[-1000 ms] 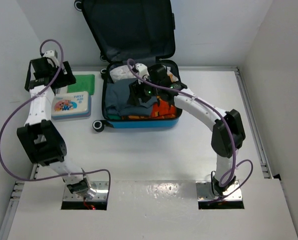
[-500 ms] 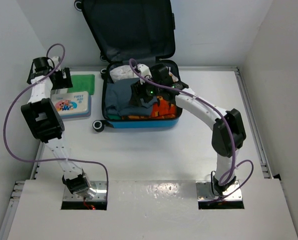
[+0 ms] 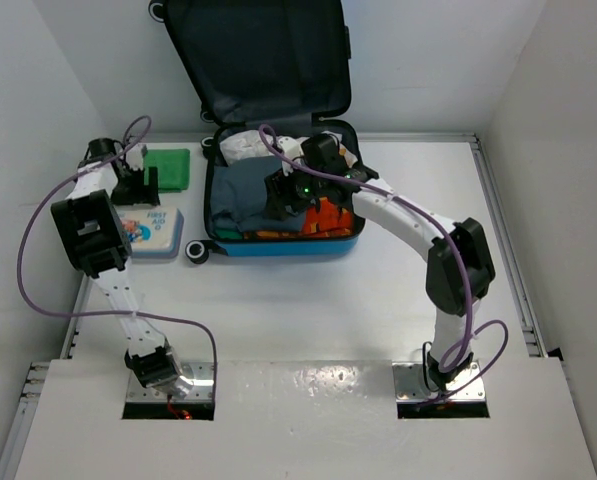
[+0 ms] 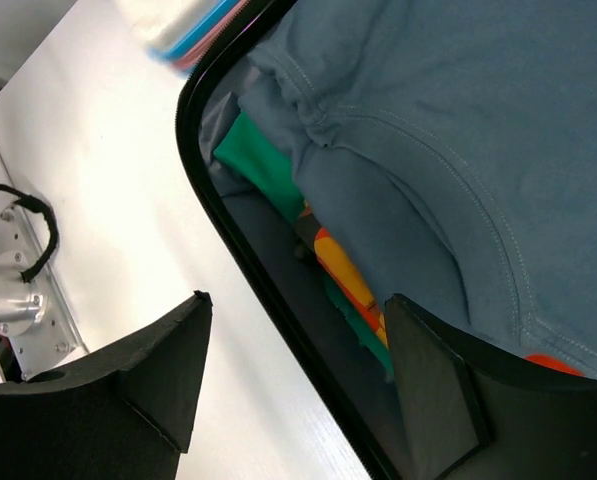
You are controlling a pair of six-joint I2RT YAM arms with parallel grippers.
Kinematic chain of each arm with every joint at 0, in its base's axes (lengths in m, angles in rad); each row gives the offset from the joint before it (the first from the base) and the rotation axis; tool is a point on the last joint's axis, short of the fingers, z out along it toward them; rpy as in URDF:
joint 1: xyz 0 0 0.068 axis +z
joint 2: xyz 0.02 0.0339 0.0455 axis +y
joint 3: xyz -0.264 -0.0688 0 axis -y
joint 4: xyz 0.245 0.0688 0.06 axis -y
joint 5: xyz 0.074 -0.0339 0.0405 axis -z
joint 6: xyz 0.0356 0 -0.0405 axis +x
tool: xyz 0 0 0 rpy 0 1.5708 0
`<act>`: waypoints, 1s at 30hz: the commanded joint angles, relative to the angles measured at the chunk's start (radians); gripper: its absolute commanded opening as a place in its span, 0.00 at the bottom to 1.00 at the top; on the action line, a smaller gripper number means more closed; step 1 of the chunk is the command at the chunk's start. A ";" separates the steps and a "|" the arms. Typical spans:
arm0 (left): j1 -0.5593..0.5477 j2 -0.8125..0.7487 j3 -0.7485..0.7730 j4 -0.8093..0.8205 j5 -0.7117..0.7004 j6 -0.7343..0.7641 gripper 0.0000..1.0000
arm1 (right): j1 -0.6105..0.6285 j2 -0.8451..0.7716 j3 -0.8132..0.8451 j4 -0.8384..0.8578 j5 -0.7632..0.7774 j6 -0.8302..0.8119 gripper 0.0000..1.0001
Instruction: Pack the luggage
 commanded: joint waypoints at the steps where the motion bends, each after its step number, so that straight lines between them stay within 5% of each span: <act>1: 0.027 -0.096 -0.099 -0.111 0.034 0.058 0.82 | -0.002 -0.058 0.011 0.002 -0.015 -0.016 0.70; 8: 0.069 -0.274 -0.311 -0.226 0.070 0.185 0.81 | -0.009 -0.091 -0.012 -0.020 -0.013 -0.025 0.70; 14: 0.078 -0.435 -0.437 -0.235 0.184 0.130 0.80 | -0.008 -0.095 -0.024 -0.023 -0.018 -0.003 0.70; 21: 0.127 -0.647 -0.357 -0.212 0.118 0.040 0.88 | -0.009 -0.157 -0.081 -0.032 -0.016 -0.002 0.71; 25: 0.194 -0.693 -0.314 -0.339 0.145 0.170 0.95 | -0.008 -0.207 -0.152 -0.040 -0.010 -0.002 0.72; 30: 0.422 -0.497 -0.200 -0.602 0.383 0.479 0.97 | -0.016 -0.288 -0.237 -0.064 -0.013 -0.011 0.73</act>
